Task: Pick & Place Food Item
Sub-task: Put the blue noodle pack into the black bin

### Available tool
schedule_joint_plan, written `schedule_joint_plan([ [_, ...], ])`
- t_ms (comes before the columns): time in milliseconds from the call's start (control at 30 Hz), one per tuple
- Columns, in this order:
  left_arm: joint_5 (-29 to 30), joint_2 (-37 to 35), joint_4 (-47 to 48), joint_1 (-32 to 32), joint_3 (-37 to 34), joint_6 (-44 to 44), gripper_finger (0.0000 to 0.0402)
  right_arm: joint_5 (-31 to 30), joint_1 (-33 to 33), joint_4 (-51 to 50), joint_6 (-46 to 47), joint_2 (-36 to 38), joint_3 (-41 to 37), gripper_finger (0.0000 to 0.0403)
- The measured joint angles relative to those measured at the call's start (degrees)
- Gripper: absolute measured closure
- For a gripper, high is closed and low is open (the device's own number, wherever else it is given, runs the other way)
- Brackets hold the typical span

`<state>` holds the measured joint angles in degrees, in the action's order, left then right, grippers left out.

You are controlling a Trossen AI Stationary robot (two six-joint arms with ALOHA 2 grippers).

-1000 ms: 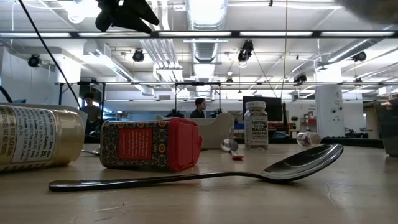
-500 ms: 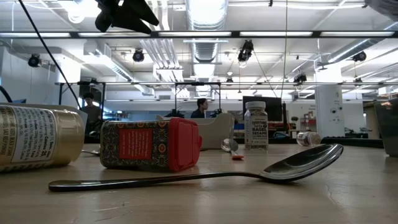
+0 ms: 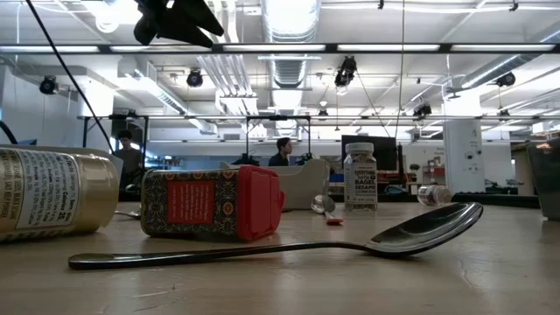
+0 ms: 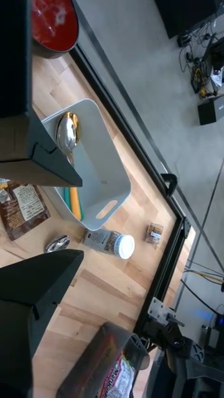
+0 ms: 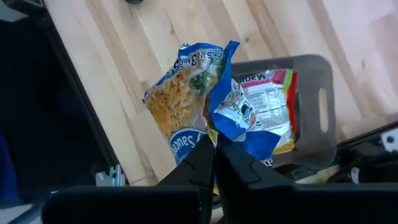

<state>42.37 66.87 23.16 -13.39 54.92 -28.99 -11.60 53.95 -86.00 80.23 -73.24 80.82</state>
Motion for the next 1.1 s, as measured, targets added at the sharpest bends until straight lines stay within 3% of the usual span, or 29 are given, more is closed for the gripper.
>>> schedule_joint_plan([
  [600, 0.0, 0.0, -0.2, 0.0, 0.0, 0.0, 0.0222, 3.2, 0.0, 11.0, -0.3, 3.0, -16.5, 0.0395],
  [1100, 0.0, 0.0, -0.2, 0.0, 0.0, -0.1, 0.0222, 2.4, -5.6, 14.7, -0.6, 9.9, -27.1, 0.0395],
])
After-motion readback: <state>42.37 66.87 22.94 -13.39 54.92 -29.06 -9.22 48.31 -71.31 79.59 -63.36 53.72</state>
